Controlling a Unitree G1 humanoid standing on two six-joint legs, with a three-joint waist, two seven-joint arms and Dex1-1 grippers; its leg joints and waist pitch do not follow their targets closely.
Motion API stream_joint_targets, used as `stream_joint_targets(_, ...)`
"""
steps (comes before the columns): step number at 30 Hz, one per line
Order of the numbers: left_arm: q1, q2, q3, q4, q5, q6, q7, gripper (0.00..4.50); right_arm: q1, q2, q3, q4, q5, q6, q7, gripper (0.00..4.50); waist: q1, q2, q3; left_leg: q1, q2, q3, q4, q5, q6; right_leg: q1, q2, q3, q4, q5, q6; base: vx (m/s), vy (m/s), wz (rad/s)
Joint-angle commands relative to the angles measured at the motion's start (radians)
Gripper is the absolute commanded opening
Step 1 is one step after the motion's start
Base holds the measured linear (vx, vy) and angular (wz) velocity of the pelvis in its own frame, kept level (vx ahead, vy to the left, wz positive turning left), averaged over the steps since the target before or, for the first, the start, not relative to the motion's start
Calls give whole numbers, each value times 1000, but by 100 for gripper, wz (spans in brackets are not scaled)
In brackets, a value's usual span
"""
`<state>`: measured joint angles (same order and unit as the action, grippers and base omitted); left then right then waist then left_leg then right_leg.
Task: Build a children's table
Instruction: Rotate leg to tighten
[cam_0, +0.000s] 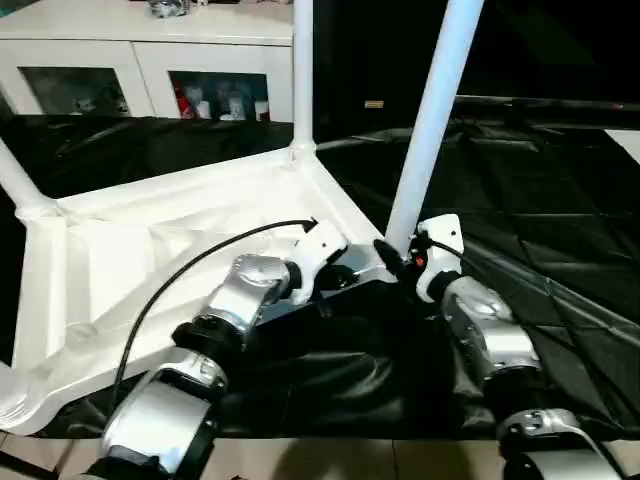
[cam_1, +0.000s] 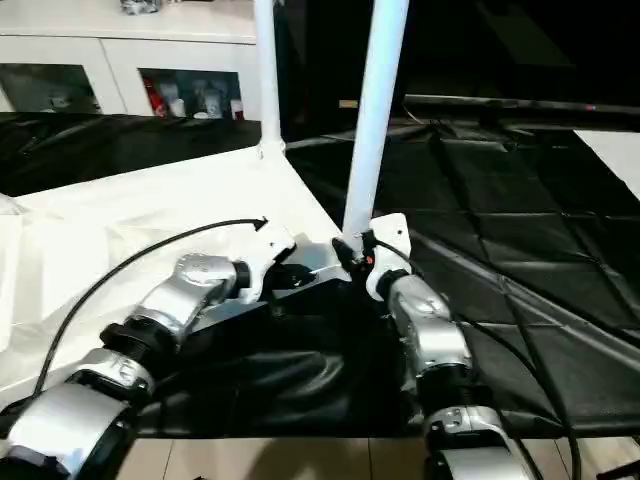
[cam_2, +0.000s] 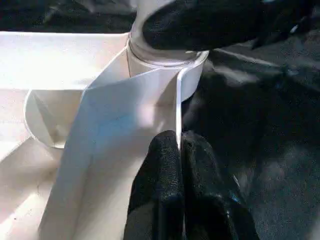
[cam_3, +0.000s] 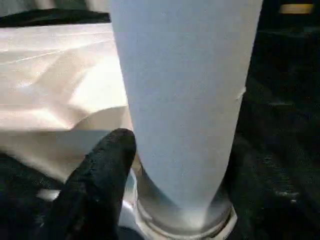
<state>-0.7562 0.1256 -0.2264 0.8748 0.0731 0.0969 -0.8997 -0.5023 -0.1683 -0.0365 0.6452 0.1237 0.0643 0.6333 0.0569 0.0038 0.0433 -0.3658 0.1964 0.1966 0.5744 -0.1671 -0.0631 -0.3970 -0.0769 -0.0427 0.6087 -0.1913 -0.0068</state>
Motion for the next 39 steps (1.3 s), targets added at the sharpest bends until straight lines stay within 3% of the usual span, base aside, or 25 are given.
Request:
stream_joint_targets(1,-7,-30,-31,-41,-33,-59,-62,0,26,39,144,-19,21,48,198,313,3,-10,-57,3,28,-18,-60,-246,69,47,-59,35,-86,-206,-198,0,0,0)
stream_joint_targets(3,2,-12,-35,-55,-36,-60,-106,0,32,2,151,-41,38,58,278,313,3,-9,-59,3,29,-16,-58,-217,76,47,-60,35,-81,-157,-218,0,0,0)
stream_joint_targets(5,29,37,-50,-94,-44,-57,-203,0,51,-93,169,-105,82,89,442,313,12,-9,-59,4,33,-13,-54,-194,94,52,-56,32,-75,-104,-243,0,0,0)
stream_joint_targets(8,48,68,-59,-123,-54,-56,-272,0,51,-140,173,-119,90,97,512,313,13,-5,-58,3,36,-10,-54,-202,101,48,-57,29,-73,-99,-262,0,0,0)
stream_joint_targets(13,76,130,-75,-159,-55,-65,-378,0,47,-209,177,-136,82,115,627,313,14,-3,-53,9,38,-12,-60,-255,64,43,-59,31,-83,-217,-244,0,0,0)
stream_joint_targets(19,113,198,-80,-220,-71,-59,-462,0,54,-259,209,-162,79,126,703,256,27,0,-55,12,41,-11,-60,-238,56,41,-59,33,-75,-162,-253,0,0,0)
stream_joint_targets(24,119,204,-77,-228,-65,-58,-457,0,61,-252,222,-171,71,131,710,229,30,-5,-54,12,41,-11,-61,-246,46,41,-60,33,-77,-189,-243,0,0,0)
stream_joint_targets(28,112,192,-70,-213,-48,-50,-397,0,74,-229,219,-174,64,139,644,215,30,-7,-53,11,40,-11,-61,-241,44,40,-60,33,-77,-194,-236,0,0,0)
stream_joint_targets(32,90,155,-59,-191,-30,-15,-298,0,88,-192,212,-139,-21,127,430,210,23,-12,-45,17,36,-15,-67,-298,14,31,-63,35,-93,-348,-192,0,0,0)
stream_joint_targets(33,90,155,-59,-191,-30,-15,-298,0,88,-192,212,-139,-21,127,430,206,23,-12,-45,17,36,-15,-67,-298,14,31,-63,35,-93,-348,-192,0,0,0)
stream_joint_targets(34,73,127,-49,-173,-20,2,-229,0,97,-163,197,-144,-42,184,323,203,18,-12,-45,15,35,-20,-69,-319,4,33,-66,35,-99,-421,-159,0,0,0)
stream_joint_targets(35,57,100,-37,-151,-17,15,-171,0,102,-134,181,-147,-44,224,253,201,16,-11,-44,19,35,-20,-71,-328,0,28,-62,35,-103,-432,-149,0,0,0)
stream_joint_targets(36,57,100,-37,-151,-17,15,-171,0,102,-134,181,-147,-44,224,253,200,13,-10,-40,21,33,-18,-71,-340,-3,23,-59,36,-106,-443,-144,0,0,0)
stream_joint_targets(37,30,53,-22,-115,-11,33,-75,0,103,-80,151,-141,-46,285,131,200,7,-3,-41,19,31,-23,-74,-348,-12,26,-60,36,-106,-459,-135,0,0,0)
stream_joint_targets(39,18,31,-16,-98,-10,38,-33,0,99,-55,138,-129,-43,304,84,198,2,-5,-43,19,31,-23,-74,-355,-18,25,-59,35,-107,-457,-134,0,0,0)
